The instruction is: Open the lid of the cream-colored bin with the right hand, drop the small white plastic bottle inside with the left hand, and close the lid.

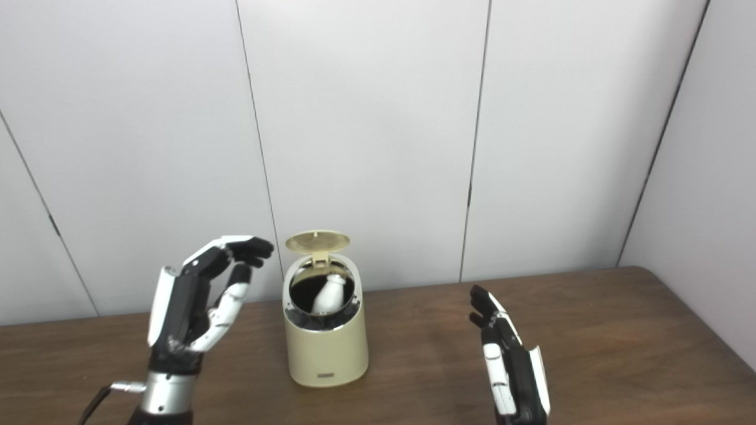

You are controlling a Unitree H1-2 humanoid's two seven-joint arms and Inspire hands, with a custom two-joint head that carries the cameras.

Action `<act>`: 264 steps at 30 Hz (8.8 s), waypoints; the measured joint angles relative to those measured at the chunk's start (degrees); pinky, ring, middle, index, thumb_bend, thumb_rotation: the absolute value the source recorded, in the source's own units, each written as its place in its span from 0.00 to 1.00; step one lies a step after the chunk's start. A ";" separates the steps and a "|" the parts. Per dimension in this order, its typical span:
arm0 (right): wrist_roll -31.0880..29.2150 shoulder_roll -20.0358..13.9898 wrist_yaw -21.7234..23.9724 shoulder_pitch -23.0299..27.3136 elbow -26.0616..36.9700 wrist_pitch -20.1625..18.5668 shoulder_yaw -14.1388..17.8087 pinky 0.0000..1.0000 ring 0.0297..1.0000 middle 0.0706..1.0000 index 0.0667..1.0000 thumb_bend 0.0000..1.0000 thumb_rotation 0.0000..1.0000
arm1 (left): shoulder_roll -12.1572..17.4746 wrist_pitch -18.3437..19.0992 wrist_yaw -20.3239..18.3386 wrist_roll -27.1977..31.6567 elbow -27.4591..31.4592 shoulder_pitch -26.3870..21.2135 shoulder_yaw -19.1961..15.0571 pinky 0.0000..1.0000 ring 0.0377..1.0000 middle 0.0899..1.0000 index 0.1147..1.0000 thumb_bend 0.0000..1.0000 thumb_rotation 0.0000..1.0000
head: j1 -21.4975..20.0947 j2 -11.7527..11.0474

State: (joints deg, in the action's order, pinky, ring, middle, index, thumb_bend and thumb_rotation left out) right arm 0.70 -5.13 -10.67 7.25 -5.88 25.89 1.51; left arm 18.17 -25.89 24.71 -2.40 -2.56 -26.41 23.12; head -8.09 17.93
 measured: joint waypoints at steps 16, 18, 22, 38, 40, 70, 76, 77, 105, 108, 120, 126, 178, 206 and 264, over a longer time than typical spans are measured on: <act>-1.67 -0.27 7.45 1.26 0.07 -0.15 2.53 0.85 0.88 0.88 0.85 0.23 0.83 | -15.67 0.10 -26.96 8.93 -1.41 11.72 -27.53 0.66 0.72 0.73 0.71 0.21 0.47 | 1.58 -0.44; 2.35 -1.71 6.93 1.34 0.32 -0.26 1.84 0.83 0.88 0.89 0.85 0.26 0.85 | -16.25 0.10 -28.49 8.91 -2.16 11.80 -29.37 0.66 0.72 0.73 0.71 0.21 0.47 | 1.67 -0.44; 7.96 -6.61 6.11 3.58 2.14 -0.55 0.60 0.82 0.88 0.89 0.85 0.29 0.81 | -17.61 0.10 -29.60 7.82 -3.26 13.51 -31.57 0.65 0.71 0.71 0.70 0.21 0.51 | 2.02 -0.09; 32.17 -14.87 21.98 19.72 20.78 -20.80 -5.22 0.88 0.99 0.96 0.93 0.98 1.00 | -19.13 0.11 -29.58 5.31 -4.20 14.39 -31.94 0.65 0.72 0.72 0.69 0.23 0.51 | 1.94 0.62; 32.97 -15.51 25.41 21.39 22.63 -24.07 -6.51 0.94 1.00 0.98 0.95 1.00 1.00 | -19.40 0.11 -29.54 5.27 -4.20 14.40 -31.88 0.65 0.72 0.71 0.69 0.24 0.51 | 2.11 0.79; 47.24 -16.12 42.96 38.29 13.18 -35.02 -19.40 0.97 1.00 0.96 0.92 0.97 0.97 | -19.45 0.11 -23.44 2.74 -4.10 14.46 -29.06 0.64 0.71 0.70 0.67 0.24 0.52 | 3.96 1.32; 48.66 -16.09 44.84 39.09 12.08 -35.78 -20.35 0.99 1.00 0.93 0.90 0.98 0.99 | -19.14 0.11 -23.10 2.73 -3.82 14.55 -28.50 0.64 0.71 0.70 0.67 0.24 0.52 | 3.96 1.41; 48.73 -16.09 45.05 39.14 12.10 -35.96 -20.35 0.99 1.00 0.93 0.90 0.98 0.99 | -19.07 0.11 -23.06 2.73 -3.75 14.55 -28.42 0.63 0.70 0.70 0.67 0.24 0.53 | 3.96 1.49; 47.82 -17.14 45.49 32.96 23.36 -35.00 -18.15 0.97 0.85 0.73 0.71 0.98 0.98 | -18.67 0.11 -22.50 2.79 -2.93 14.60 -27.81 0.64 0.70 0.70 0.67 0.24 0.52 | 3.87 2.90; 47.77 -17.13 46.42 32.51 23.68 -35.04 -18.15 0.97 0.85 0.74 0.72 0.99 0.98 | -18.69 0.11 -22.45 2.78 -2.63 14.62 -27.79 0.64 0.70 0.70 0.67 0.24 0.52 | 3.96 3.08; 47.86 -16.81 45.72 30.32 22.07 -34.82 -18.33 0.98 0.87 0.79 0.76 0.97 0.98 | -18.73 0.11 -22.45 2.86 -1.72 14.89 -27.91 0.63 0.69 0.70 0.67 0.24 0.50 | 4.22 3.87; 47.88 -16.59 45.76 30.31 18.99 -35.14 -18.39 0.96 0.89 0.81 0.78 0.97 0.98 | -18.76 0.11 -22.40 2.85 -1.32 15.04 -27.91 0.63 0.69 0.69 0.67 0.25 0.50 | 4.31 4.31; 63.08 -15.44 46.97 27.54 23.97 -30.17 -25.19 1.00 0.93 0.83 0.79 1.00 0.87 | -18.65 0.11 -20.21 2.01 -0.07 15.21 -26.27 0.62 0.69 0.69 0.66 0.25 0.52 | 4.40 4.75; 61.81 -13.20 53.60 27.56 25.04 -31.42 -22.04 0.98 0.90 0.77 0.74 1.00 0.91 | -18.66 0.11 -20.62 2.63 -0.07 15.21 -26.31 0.62 0.69 0.69 0.66 0.26 0.49 | 4.05 5.27; 57.16 -12.03 45.98 22.71 25.08 -32.42 -17.58 1.00 1.00 0.99 0.97 0.97 0.82 | -18.58 0.11 -20.64 2.39 -0.08 15.21 -26.08 0.63 0.69 0.69 0.66 0.27 0.48 | 4.31 4.57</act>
State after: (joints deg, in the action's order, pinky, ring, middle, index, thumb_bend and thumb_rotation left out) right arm 57.86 -17.16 35.31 29.96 19.20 -6.53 -16.06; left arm -0.41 -25.79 4.07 0.00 -2.63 -11.19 -2.97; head -3.78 22.50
